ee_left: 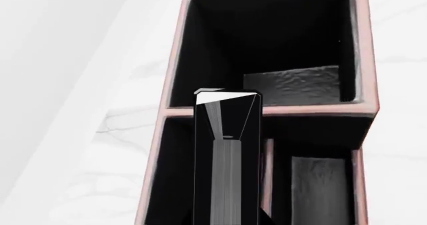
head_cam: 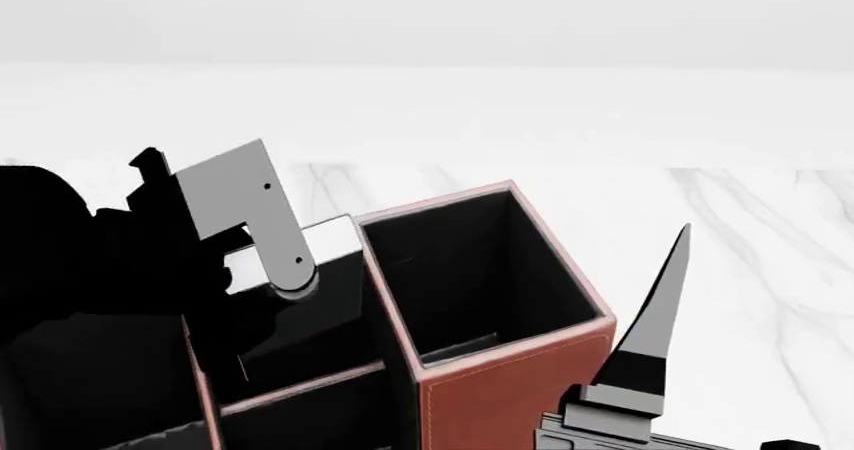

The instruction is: Pick up the book and place it in the front compartment of the caddy.

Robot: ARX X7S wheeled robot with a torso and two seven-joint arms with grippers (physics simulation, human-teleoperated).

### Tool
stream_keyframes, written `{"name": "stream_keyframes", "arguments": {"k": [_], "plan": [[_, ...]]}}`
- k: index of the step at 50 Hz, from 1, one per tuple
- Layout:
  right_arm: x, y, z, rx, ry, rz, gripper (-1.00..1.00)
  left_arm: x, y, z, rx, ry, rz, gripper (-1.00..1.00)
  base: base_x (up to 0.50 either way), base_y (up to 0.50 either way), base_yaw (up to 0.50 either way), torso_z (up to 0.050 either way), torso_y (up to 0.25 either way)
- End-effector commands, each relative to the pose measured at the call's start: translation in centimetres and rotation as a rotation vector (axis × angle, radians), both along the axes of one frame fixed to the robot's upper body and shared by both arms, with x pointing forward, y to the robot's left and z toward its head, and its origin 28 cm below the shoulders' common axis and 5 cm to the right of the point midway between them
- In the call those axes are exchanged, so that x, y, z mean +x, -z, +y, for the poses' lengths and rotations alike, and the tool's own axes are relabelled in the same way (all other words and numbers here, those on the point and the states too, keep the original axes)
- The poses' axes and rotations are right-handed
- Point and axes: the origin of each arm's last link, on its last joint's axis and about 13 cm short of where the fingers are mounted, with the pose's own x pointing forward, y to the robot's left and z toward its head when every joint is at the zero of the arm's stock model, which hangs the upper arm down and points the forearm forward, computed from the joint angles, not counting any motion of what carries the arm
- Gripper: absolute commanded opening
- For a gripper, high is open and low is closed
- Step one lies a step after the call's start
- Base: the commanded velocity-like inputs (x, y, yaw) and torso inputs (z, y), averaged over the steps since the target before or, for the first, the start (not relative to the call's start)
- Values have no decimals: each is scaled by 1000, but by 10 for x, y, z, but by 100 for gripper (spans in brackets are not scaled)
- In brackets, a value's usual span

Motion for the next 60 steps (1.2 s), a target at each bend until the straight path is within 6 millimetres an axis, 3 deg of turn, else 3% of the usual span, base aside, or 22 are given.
{"name": "stream_keyframes", "arguments": {"k": [1, 60], "plan": [[1, 1, 0, 0, 2, 3, 100, 8, 9, 1, -2, -12, -56, -100, 0, 0, 0, 0, 0], [3, 2, -1, 1, 1, 8, 100, 37, 83, 9, 7, -10, -90, -100, 0, 0, 0, 0, 1]]}}
